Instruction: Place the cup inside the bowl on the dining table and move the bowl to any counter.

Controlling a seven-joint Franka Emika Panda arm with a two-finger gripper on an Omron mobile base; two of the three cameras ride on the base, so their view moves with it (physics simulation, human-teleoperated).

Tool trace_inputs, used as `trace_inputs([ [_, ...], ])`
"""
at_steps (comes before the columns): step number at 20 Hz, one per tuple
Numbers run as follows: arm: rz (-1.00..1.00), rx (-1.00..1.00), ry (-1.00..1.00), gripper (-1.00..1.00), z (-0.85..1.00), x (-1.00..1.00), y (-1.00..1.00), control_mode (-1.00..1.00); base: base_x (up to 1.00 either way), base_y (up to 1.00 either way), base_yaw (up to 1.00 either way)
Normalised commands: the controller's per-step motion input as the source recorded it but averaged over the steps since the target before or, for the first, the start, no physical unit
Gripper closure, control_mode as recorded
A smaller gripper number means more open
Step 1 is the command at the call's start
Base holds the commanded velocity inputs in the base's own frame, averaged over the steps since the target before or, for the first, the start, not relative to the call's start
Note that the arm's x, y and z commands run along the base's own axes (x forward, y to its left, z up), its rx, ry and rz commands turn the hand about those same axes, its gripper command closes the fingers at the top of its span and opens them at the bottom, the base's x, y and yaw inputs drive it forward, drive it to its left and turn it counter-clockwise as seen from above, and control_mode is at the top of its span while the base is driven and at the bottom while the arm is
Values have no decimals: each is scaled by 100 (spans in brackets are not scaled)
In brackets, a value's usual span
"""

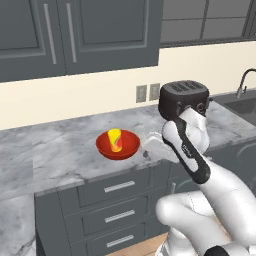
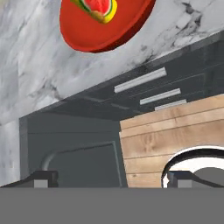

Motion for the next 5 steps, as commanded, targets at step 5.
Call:
trace_inputs([
  [5, 6, -3, -4, -100, 37, -97, 0, -100, 0, 0, 0],
])
